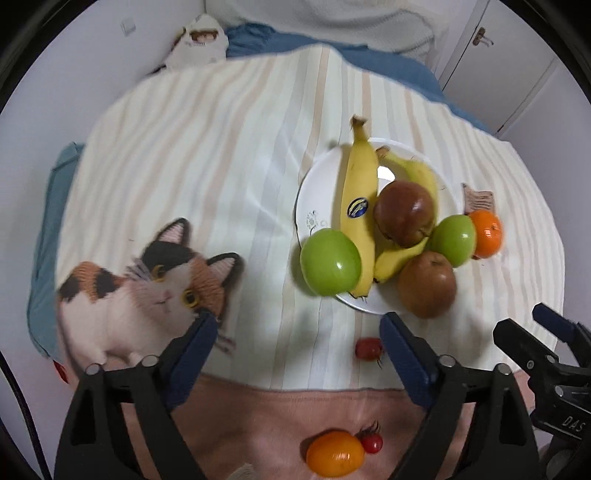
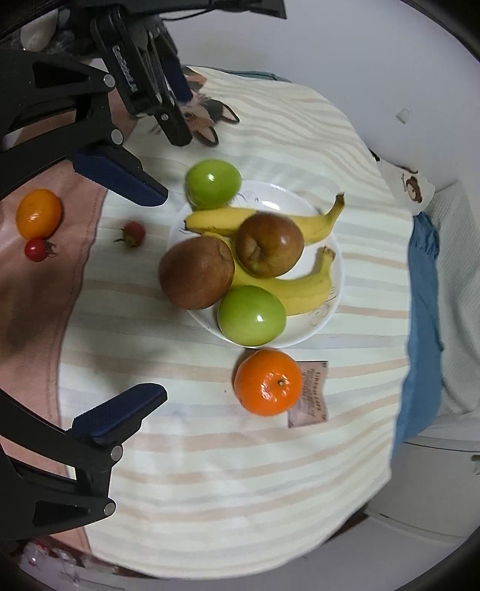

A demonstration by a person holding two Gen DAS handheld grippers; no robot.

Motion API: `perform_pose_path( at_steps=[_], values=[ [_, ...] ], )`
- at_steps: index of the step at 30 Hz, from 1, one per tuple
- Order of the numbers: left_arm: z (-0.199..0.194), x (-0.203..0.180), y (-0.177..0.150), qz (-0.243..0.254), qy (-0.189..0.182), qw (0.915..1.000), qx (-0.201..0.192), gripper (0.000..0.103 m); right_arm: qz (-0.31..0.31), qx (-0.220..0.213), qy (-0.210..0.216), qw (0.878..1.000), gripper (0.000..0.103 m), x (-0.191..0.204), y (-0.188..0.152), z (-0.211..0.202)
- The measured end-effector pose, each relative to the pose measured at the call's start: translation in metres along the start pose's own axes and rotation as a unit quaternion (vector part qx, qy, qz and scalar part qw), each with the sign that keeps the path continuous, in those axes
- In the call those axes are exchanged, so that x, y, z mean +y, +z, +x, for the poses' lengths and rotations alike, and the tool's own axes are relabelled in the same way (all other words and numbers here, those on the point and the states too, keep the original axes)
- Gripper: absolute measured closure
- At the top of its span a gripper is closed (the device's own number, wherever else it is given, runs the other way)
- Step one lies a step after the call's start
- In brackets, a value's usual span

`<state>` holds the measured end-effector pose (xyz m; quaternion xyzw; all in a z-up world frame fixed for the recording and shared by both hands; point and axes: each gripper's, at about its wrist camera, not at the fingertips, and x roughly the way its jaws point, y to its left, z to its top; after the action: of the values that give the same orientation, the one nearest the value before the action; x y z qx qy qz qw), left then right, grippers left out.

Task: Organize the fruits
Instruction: 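Move the left tool to the small orange and grasp it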

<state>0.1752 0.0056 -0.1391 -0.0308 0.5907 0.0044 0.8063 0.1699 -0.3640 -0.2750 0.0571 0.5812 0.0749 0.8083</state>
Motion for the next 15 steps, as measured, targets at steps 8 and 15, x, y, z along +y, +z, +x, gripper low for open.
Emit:
perform_pose_path(
  at_steps=[8, 15],
  values=[
    [-0.069, -0.032, -0.011, 0.019, 0.009, 0.9977, -0.065, 0.005, -0.032, -0.069, -0.007, 0.997, 0.003, 0.021, -0.024, -0.085],
    [-0.110, -0.050, -0.023, 0.031, 0.012, 0.9940, -0.105, 0.005, -0.032, -0.110, -0.003, 0.993, 0.002, 0.024, -0.045, -0.140]
  ],
)
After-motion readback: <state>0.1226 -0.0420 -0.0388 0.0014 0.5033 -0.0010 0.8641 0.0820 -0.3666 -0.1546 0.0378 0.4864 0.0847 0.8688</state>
